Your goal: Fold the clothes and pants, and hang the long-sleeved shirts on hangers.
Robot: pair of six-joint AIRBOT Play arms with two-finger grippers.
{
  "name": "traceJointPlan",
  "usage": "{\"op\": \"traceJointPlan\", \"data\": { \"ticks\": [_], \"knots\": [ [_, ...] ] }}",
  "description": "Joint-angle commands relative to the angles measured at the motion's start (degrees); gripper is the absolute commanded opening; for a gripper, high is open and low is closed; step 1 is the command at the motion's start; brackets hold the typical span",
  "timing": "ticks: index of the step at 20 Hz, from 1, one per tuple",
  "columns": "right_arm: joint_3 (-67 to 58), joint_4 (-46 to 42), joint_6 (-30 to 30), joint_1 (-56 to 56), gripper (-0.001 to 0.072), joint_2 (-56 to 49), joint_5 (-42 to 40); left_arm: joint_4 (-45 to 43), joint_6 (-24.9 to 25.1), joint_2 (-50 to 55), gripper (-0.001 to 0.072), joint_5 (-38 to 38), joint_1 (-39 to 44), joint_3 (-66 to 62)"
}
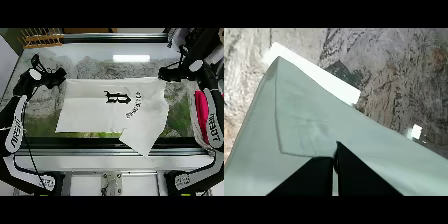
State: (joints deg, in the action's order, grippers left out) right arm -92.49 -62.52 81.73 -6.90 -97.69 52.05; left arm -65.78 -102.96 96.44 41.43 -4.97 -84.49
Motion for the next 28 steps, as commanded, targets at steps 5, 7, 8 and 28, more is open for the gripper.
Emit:
{"op": "traceJointPlan", "data": {
  "ticks": [5,7,8,28],
  "knots": [
    [3.5,-10.6,4.5,0.5,0.0012,3.6,5.0,-0.3,0.3,-3.2,0.0007,-0.8,-0.3,8.2],
    [7.5,-10.7,4.5,1.0,0.0012,5.3,5.0,-0.2,0.8,-4.3,0.0007,-1.6,0.1,12.2],
    [9.9,-10.8,4.5,1.3,0.0012,6.0,5.0,-0.2,0.8,-4.4,0.0007,-1.5,0.3,13.9],
    [21.9,-13.9,3.6,-2.1,0.0502,26.9,17.1,-4.5,5.4,-23.6,0.0572,9.8,-6.5,26.2]
  ]
}}
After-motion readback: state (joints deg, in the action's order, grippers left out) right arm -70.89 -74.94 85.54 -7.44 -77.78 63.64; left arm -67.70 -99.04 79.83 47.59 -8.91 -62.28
